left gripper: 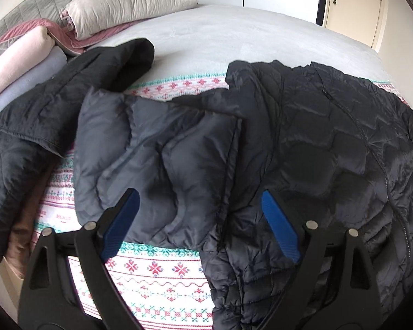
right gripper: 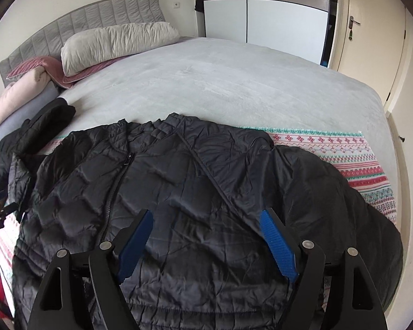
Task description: Fold large clothes
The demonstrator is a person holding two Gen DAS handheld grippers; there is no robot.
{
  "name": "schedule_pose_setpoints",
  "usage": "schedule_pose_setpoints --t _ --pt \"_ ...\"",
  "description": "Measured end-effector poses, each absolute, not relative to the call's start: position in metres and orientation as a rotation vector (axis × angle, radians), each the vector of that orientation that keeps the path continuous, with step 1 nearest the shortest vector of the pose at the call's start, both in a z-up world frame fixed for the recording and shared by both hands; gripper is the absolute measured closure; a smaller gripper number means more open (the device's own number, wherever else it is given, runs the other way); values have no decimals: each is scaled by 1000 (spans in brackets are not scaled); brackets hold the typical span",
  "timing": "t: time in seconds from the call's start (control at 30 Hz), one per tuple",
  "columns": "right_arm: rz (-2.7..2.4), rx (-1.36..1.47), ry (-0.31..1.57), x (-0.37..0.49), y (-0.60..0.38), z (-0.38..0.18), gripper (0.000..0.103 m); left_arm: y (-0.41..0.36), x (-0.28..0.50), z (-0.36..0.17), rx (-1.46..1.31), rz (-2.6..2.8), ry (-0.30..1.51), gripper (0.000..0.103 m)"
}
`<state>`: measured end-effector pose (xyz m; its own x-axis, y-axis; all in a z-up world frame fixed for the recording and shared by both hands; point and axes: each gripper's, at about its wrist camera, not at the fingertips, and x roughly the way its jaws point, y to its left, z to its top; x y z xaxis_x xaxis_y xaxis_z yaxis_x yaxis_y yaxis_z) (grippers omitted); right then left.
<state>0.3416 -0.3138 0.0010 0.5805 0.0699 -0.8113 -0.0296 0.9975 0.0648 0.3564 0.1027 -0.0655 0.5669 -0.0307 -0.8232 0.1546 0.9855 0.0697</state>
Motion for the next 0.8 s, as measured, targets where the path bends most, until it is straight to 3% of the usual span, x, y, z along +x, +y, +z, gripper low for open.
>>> schedule_pose_setpoints --t 0.1,0.13,0.17,0.23,0.57,0.67,0.8 --pt "74 55 963 328 -310 2 22 103 370 -89 117 -44 1027 21" --pt "80 55 969 325 -308 2 22 105 372 -91 103 -28 1028 38" --pt "83 52 977 322 -307 1 22 108 372 -89 80 -19 1025 66" --pt "82 39 984 316 -308 1 22 121 370 -76 6 11 1009 93" --pt "38 69 1003 304 -330 -6 22 215 307 64 -53 265 612 97" --pt "32 71 1003 301 -334 -7 22 267 304 59 -77 434 601 97" --pt "21 71 1008 298 -339 -10 22 324 306 11 -89 641 678 97"
